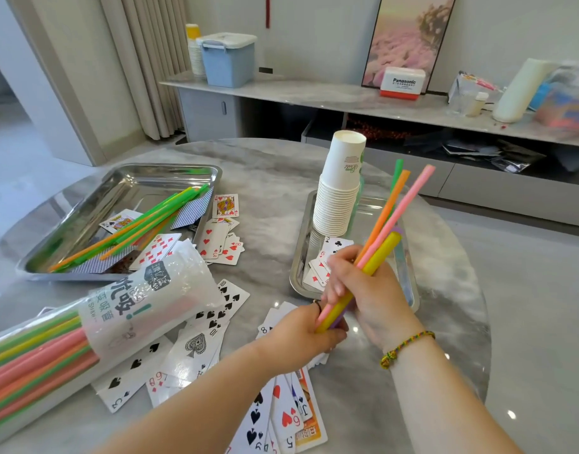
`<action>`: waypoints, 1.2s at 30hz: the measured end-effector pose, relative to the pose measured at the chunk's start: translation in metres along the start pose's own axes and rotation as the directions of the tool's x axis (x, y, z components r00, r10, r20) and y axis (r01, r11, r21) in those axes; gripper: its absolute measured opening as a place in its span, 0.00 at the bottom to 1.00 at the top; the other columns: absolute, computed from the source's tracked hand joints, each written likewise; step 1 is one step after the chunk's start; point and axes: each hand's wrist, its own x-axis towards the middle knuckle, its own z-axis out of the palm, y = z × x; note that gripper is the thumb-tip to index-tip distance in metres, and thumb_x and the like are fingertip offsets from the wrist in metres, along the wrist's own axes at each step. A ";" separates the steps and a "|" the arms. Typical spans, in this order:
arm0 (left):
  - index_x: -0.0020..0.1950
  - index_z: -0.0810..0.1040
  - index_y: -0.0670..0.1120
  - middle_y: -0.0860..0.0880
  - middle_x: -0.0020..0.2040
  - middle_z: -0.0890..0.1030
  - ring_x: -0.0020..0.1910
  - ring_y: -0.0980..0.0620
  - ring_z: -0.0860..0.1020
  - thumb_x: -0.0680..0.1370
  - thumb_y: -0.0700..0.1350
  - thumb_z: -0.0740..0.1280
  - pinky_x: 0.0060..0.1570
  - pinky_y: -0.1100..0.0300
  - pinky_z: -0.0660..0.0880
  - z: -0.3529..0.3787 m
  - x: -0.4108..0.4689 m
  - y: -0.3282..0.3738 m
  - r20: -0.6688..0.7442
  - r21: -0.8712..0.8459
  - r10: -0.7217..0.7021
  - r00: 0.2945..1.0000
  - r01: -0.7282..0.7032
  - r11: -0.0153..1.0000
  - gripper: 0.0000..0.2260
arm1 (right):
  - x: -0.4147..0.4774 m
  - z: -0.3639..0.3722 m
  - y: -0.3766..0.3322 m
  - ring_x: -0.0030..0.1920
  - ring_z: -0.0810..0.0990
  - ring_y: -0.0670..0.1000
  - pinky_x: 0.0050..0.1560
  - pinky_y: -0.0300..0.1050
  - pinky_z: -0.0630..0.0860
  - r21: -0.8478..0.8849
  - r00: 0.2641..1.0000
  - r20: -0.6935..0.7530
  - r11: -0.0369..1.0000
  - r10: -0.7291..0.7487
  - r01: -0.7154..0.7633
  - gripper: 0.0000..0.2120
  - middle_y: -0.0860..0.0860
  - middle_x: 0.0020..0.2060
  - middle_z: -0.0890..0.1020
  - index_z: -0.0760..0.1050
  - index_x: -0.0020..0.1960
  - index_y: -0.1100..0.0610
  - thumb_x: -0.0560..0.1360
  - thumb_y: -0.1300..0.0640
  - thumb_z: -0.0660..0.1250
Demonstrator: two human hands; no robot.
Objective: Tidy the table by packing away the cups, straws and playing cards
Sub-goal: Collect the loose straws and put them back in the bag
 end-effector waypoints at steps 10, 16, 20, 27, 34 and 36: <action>0.35 0.69 0.52 0.52 0.33 0.72 0.32 0.58 0.71 0.75 0.45 0.65 0.34 0.72 0.68 -0.014 -0.012 0.002 -0.020 0.110 -0.047 0.999 0.049 0.993 0.09 | -0.002 0.009 0.007 0.21 0.74 0.47 0.26 0.40 0.75 0.132 0.999 0.023 0.991 0.033 -0.036 0.13 0.49 0.17 0.72 0.73 0.36 0.57 0.73 0.70 0.57; 0.60 0.71 0.54 0.57 0.47 0.74 0.46 0.60 0.72 0.70 0.51 0.71 0.41 0.78 0.66 -0.046 -0.027 0.008 -0.020 0.411 -0.087 0.996 0.088 0.907 0.20 | 0.001 0.010 0.002 0.19 0.68 0.45 0.25 0.36 0.72 0.226 0.987 -0.157 0.972 -0.032 0.068 0.13 0.46 0.16 0.67 0.71 0.36 0.56 0.75 0.70 0.56; 0.68 0.65 0.55 0.56 0.62 0.72 0.64 0.56 0.66 0.71 0.57 0.66 0.58 0.68 0.57 -0.085 -0.048 0.005 -0.332 0.699 0.132 0.934 0.149 0.700 0.26 | 0.003 0.001 -0.001 0.19 0.68 0.44 0.25 0.35 0.72 0.240 0.959 -0.281 0.964 -0.045 0.115 0.12 0.46 0.16 0.68 0.70 0.38 0.56 0.75 0.68 0.56; 0.74 0.40 0.48 0.48 0.76 0.48 0.74 0.47 0.47 0.61 0.69 0.66 0.72 0.51 0.41 -0.135 -0.066 -0.029 -0.605 0.722 -0.114 0.788 0.604 0.338 0.53 | 0.000 0.011 0.008 0.19 0.68 0.44 0.26 0.34 0.73 0.167 0.959 -0.278 0.981 -0.049 0.098 0.11 0.47 0.16 0.67 0.72 0.39 0.57 0.75 0.69 0.56; 0.74 0.43 0.47 0.48 0.70 0.64 0.68 0.47 0.63 0.65 0.66 0.66 0.67 0.53 0.56 -0.136 -0.055 -0.045 -0.616 0.746 -0.119 0.779 0.625 0.231 0.48 | -0.003 0.011 0.011 0.20 0.69 0.44 0.26 0.36 0.74 0.136 0.963 -0.266 0.986 -0.054 0.092 0.11 0.47 0.16 0.69 0.72 0.38 0.57 0.75 0.68 0.57; 0.73 0.45 0.48 0.49 0.67 0.68 0.66 0.47 0.66 0.66 0.65 0.65 0.67 0.52 0.57 -0.135 -0.052 -0.046 -0.606 0.767 -0.092 0.791 0.610 0.198 0.46 | -0.003 0.010 0.011 0.20 0.70 0.44 0.26 0.37 0.75 0.139 0.964 -0.261 0.986 -0.053 0.092 0.12 0.46 0.17 0.69 0.73 0.36 0.55 0.74 0.68 0.59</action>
